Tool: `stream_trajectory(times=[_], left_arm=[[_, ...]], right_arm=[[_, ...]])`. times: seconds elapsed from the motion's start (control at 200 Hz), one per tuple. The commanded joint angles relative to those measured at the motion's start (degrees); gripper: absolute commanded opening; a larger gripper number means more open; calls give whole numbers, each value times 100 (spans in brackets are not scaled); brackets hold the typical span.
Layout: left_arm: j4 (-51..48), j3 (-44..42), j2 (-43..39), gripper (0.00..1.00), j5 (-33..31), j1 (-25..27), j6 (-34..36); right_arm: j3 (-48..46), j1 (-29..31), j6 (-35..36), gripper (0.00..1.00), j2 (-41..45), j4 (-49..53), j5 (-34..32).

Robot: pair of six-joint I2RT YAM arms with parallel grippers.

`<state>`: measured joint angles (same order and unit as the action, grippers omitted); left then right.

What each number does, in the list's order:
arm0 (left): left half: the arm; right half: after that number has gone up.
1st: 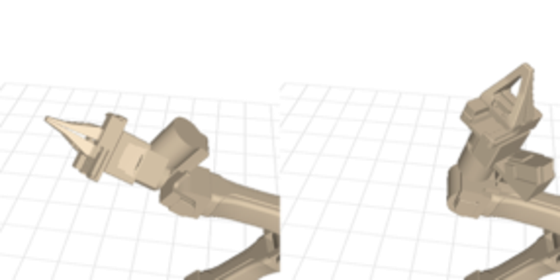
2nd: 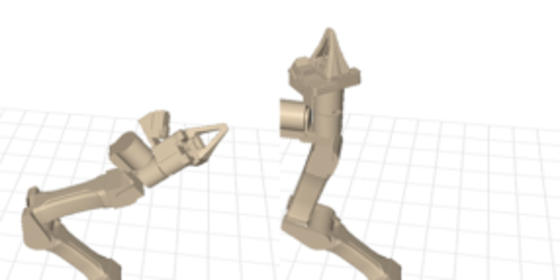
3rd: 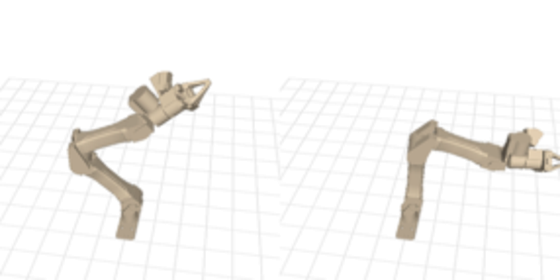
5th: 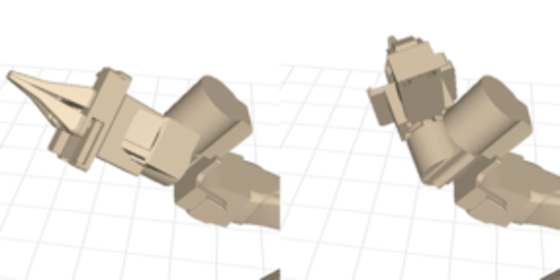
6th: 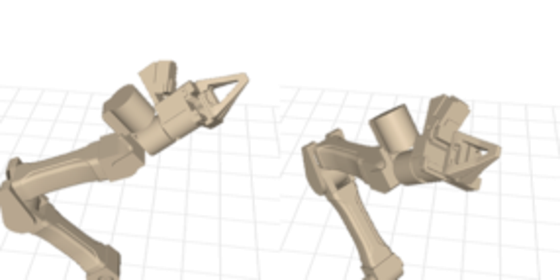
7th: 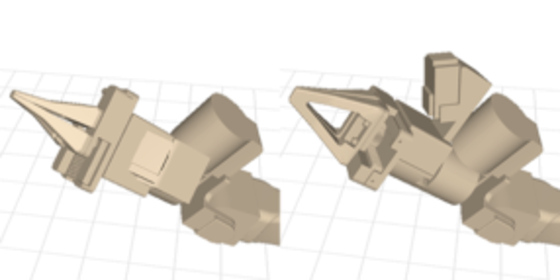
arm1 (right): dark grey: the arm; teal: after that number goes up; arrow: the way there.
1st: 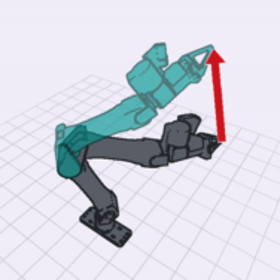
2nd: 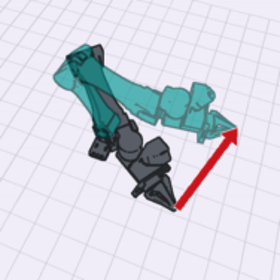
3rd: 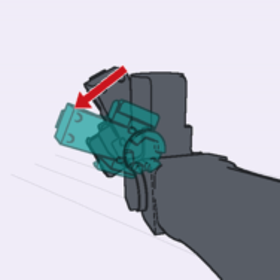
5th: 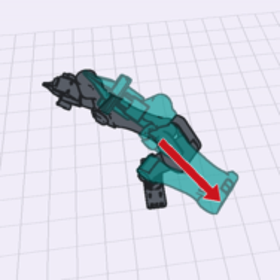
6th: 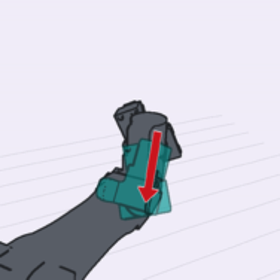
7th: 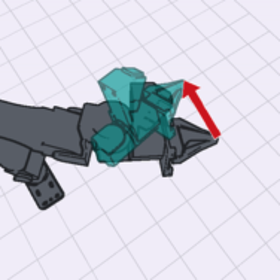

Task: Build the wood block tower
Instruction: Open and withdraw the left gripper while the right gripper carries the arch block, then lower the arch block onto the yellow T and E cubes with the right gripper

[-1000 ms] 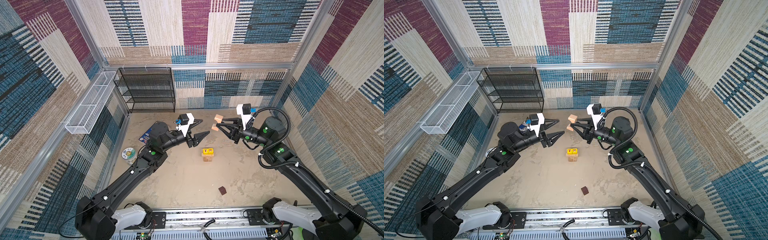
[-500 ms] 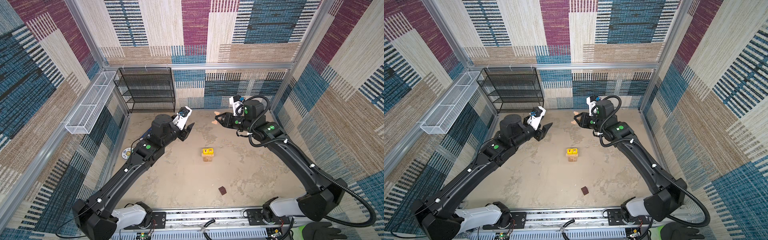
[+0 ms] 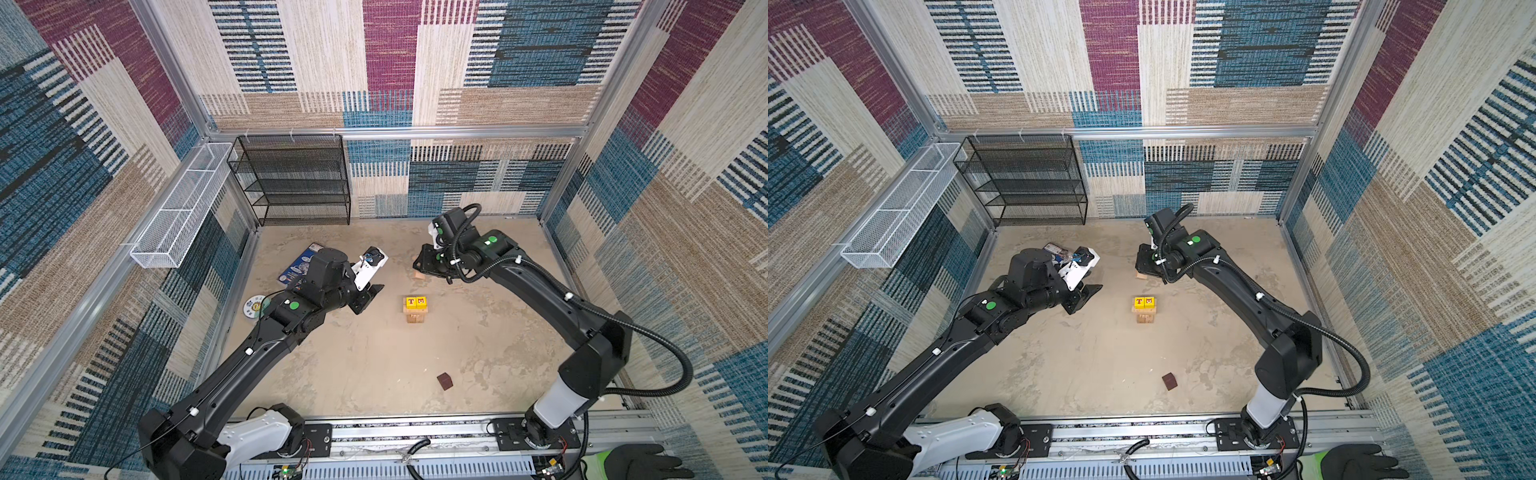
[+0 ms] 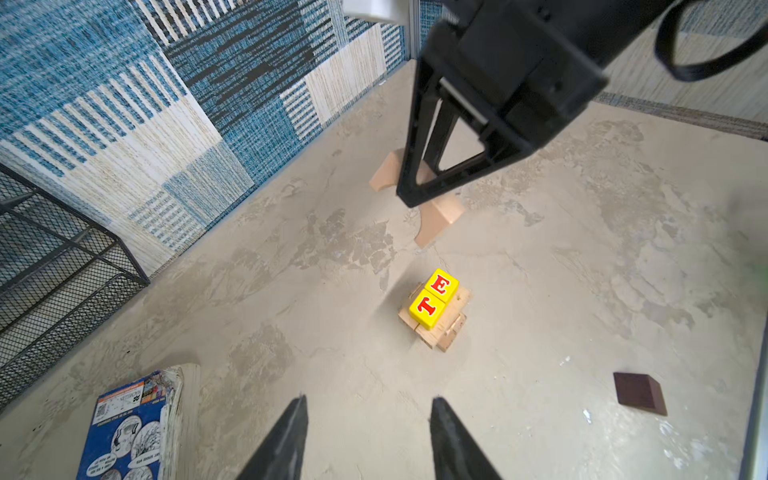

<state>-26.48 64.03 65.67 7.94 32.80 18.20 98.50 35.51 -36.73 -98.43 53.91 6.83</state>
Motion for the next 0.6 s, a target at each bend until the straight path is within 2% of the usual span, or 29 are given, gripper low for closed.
stream_trajectory(times=[0.0, 0.21, 0.591], left_arm=[[-63, -32, -53, 52, 147, -2, 184], [13, -109, -175, 51, 111, -2, 228], [47, -153, -229, 48, 67, -1, 205]], right_arm=[[389, 106, 119, 0, -432, 762, -372], [847, 392, 184, 0, -1053, 1330, -1027], [776, 440, 148, 0, -1448, 1525, -997]])
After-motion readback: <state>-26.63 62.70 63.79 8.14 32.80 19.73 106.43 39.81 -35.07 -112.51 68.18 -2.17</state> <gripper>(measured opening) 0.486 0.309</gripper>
